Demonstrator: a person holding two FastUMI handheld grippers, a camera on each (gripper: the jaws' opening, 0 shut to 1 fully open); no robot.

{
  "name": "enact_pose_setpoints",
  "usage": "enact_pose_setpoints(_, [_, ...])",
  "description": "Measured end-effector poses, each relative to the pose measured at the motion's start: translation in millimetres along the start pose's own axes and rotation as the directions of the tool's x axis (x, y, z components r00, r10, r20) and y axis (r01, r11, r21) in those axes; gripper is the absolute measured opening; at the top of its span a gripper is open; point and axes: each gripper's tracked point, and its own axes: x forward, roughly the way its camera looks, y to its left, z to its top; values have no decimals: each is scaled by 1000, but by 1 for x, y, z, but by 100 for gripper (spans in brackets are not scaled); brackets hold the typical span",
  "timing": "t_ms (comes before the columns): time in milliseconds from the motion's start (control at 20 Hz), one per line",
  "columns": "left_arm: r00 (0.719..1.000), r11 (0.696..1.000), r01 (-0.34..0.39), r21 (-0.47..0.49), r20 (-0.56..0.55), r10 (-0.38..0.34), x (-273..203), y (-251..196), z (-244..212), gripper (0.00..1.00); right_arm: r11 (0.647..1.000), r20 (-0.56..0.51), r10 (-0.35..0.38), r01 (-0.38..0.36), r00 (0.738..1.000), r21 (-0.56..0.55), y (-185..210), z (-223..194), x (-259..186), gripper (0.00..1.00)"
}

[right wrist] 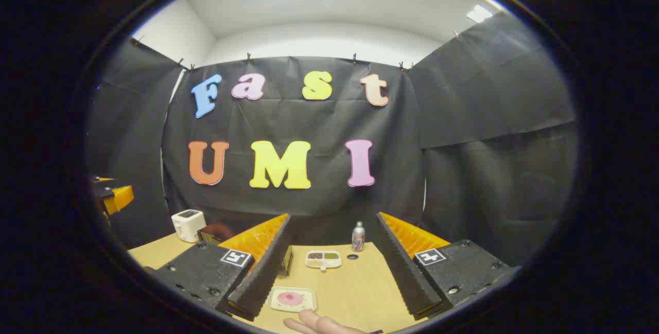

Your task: Open the electric oven with the left hand, put the food in, and close the electric oven.

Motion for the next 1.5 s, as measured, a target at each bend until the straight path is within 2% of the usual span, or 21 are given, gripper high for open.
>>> enact_pose_setpoints(450, [1000, 1000, 15, 16, -16, -15, 4, -8, -10, 96, 1000, -5, -7, 7, 1000, 19, -13, -9, 2, 96])
enact_pose_setpoints(550, [1000, 1000, 13, 9, -23, -13, 6, -8, -12, 96, 1000, -1, -4, 4, 1000, 24, -15, -10, 3, 96])
enact_pose_setpoints(600, [1000, 1000, 19, 5, -21, -19, 8, -11, -14, 96, 1000, 3, 0, 0, 1000, 29, -16, -12, 5, 100])
enact_pose_setpoints(650, [1000, 1000, 21, 2, -17, -21, 11, -11, -13, 96, 999, 6, 3, -3, 1000, 35, -17, -13, 8, 96])
enact_pose_setpoints(700, [1000, 1000, 24, 1, -14, -24, 17, -12, -15, 96, 999, 8, 2, -3, 1000, 42, -20, -15, 11, 100])
enact_pose_setpoints(750, [999, 1000, 31, 2, -12, -31, 22, -14, -17, 96, 999, 10, 1, -2, 1000, 50, -22, -17, 16, 96])
enact_pose_setpoints(900, [998, 998, 62, 3, -21, -62, 46, -25, -26, 96, 998, 6, -4, 3, 1000, 65, -29, -24, 30, 96])
enact_pose_setpoints(1150, [992, 996, 86, -12, -97, -86, 106, -45, -58, 96, 998, -1, -10, 10, 1000, 66, -39, -34, 53, 96])
enact_pose_setpoints(1200, [989, 996, 90, -9, -117, -91, 119, -49, -66, 96, 998, -2, -11, 11, 1000, 62, -41, -35, 58, 100])
enact_pose_setpoints(1350, [977, 993, 115, -11, -182, -115, 152, -66, -90, 96, 999, -10, -16, 17, 1000, 45, -47, -42, 69, 100])
enact_pose_setpoints(1400, [973, 992, 122, -9, -196, -122, 164, -72, -96, 96, 999, -15, -17, 18, 1000, 39, -48, -44, 73, 96])
enact_pose_setpoints(1450, [971, 992, 128, -1, -204, -125, 175, -77, -102, 96, 999, -21, -18, 19, 1000, 33, -49, -47, 76, 100])
enact_pose_setpoints(1500, [968, 992, 125, 5, -218, -121, 185, -80, -108, 96, 999, -27, -18, 19, 999, 26, -50, -49, 81, 96])
